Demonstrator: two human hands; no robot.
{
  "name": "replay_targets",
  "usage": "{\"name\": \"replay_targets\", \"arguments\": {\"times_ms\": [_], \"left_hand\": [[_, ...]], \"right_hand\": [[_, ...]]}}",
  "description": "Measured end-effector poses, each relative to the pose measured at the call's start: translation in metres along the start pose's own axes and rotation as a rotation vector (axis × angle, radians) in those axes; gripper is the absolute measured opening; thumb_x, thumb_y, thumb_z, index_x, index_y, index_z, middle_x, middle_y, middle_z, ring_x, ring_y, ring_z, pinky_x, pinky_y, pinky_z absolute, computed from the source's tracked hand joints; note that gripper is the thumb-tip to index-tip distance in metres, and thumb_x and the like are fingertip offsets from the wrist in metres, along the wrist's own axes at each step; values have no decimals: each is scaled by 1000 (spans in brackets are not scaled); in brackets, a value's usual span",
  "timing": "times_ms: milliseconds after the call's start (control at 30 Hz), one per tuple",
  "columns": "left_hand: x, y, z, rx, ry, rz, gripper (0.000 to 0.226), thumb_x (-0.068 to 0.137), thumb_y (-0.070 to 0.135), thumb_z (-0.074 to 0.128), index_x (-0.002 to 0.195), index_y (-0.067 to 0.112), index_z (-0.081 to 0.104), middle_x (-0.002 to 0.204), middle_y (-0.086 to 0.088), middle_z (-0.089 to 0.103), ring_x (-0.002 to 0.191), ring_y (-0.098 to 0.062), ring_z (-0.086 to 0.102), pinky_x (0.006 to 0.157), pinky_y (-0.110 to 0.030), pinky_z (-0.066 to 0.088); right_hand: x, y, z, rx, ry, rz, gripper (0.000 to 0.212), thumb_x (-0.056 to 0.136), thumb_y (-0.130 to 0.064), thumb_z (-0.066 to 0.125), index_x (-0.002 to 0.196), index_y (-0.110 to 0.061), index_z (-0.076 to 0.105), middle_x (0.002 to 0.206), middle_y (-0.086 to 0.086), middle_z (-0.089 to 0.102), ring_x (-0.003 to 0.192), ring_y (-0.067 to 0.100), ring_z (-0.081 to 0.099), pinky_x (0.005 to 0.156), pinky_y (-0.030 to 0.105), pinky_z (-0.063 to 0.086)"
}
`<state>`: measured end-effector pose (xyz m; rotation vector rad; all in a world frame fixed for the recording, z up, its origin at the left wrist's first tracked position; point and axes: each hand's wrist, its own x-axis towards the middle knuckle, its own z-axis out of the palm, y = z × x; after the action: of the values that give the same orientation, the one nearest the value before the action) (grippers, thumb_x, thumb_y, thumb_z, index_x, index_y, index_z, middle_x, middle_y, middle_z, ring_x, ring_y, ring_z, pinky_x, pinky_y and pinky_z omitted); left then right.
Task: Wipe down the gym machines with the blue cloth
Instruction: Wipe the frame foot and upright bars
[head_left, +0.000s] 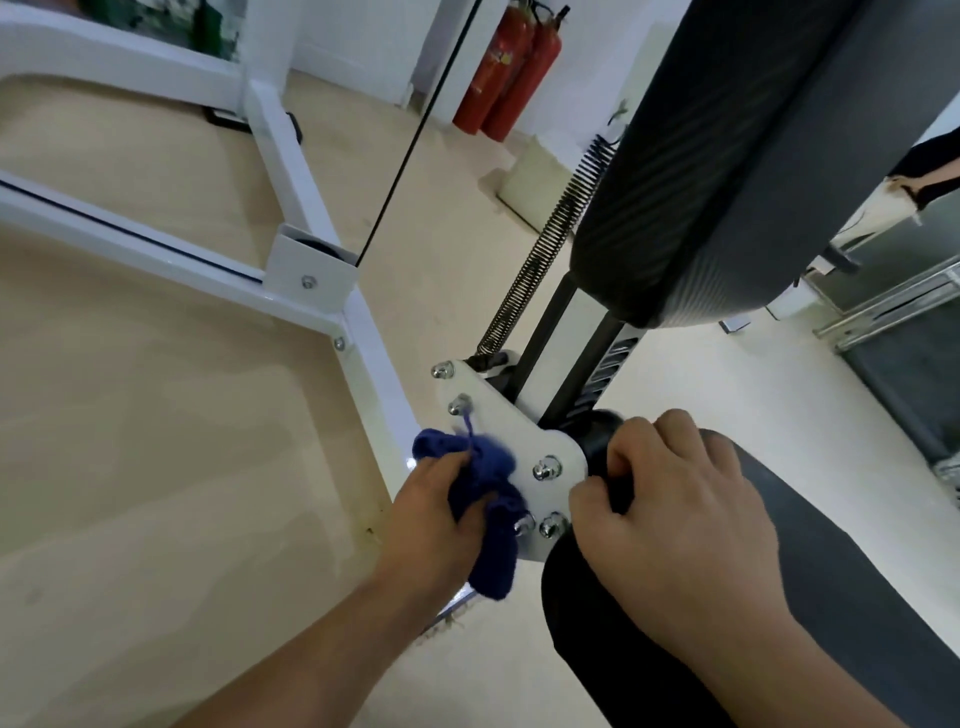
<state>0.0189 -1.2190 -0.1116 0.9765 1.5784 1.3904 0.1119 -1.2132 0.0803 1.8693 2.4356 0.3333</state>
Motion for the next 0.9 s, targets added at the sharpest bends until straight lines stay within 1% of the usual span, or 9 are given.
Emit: {"name": "replay_targets", "arguments": {"times_ms": [167, 300, 367, 500, 567, 667, 733, 800, 900], "left_hand": [[-2, 17, 1, 9, 12, 190, 33, 90, 24, 72, 115, 43, 62, 103, 24, 59, 97, 4, 58, 79, -8, 43], [6, -6, -5, 64, -11, 1, 29, 91, 15, 70, 109, 38, 68, 115, 21, 46, 102, 3, 53, 82, 1, 35], [13, -1, -6, 104, 1, 7, 21, 90, 15, 69, 105, 29, 71, 120, 16, 48, 99, -1, 53, 83, -2, 34], [22, 41, -24, 102, 104, 148, 8, 94, 32, 67, 101, 31, 65, 90, 14, 65, 81, -10, 63, 73, -24, 52], [20, 61, -28, 111, 136, 279, 22, 93, 39, 68, 114, 36, 64, 101, 16, 65, 90, -6, 62, 80, -24, 52], [5, 66, -11, 219, 59, 545, 37, 95, 34, 68, 131, 29, 63, 129, 3, 56, 117, -15, 54, 99, -24, 45], [-4, 54, -5, 276, -12, 573, 43, 103, 36, 55, 145, 28, 52, 144, -2, 43, 130, -20, 45, 108, -24, 39], [-7, 48, -8, 286, -34, 609, 43, 106, 35, 49, 147, 26, 50, 146, -3, 39, 131, -20, 42, 109, -21, 35], [-4, 49, -13, 285, -76, 773, 34, 102, 25, 57, 136, 20, 64, 138, -6, 50, 124, -21, 49, 103, -26, 40]], "right_hand": [[10, 0, 3, 33, -27, 69, 21, 86, -49, 35, 90, -32, 48, 96, -12, 41, 99, 20, 35, 89, 39, 34], [9, 0, 6, 48, -16, 77, 18, 86, -49, 41, 86, -32, 47, 94, -12, 40, 97, 18, 32, 87, 37, 28], [9, 0, 7, 49, -1, 76, 19, 87, -49, 42, 86, -32, 47, 94, -12, 41, 96, 18, 32, 87, 36, 28], [9, 3, 7, 55, 7, 66, 18, 89, -48, 41, 89, -32, 50, 97, -10, 43, 98, 18, 34, 88, 38, 30], [10, 4, 8, 85, 7, 73, 18, 90, -46, 39, 91, -33, 51, 98, -10, 44, 100, 18, 35, 88, 38, 29], [14, 8, 9, 123, -5, 106, 21, 92, -44, 35, 95, -32, 52, 102, -10, 46, 102, 18, 36, 89, 37, 26], [15, 10, 10, 135, 2, 112, 20, 94, -41, 34, 96, -31, 51, 102, -10, 47, 100, 18, 37, 89, 38, 29], [15, 10, 11, 159, 16, 116, 17, 94, -38, 34, 95, -30, 50, 100, -9, 48, 98, 18, 37, 89, 38, 28], [15, 10, 11, 158, 8, 115, 18, 92, -37, 32, 95, -29, 48, 100, -9, 47, 97, 17, 35, 88, 37, 26]]}}
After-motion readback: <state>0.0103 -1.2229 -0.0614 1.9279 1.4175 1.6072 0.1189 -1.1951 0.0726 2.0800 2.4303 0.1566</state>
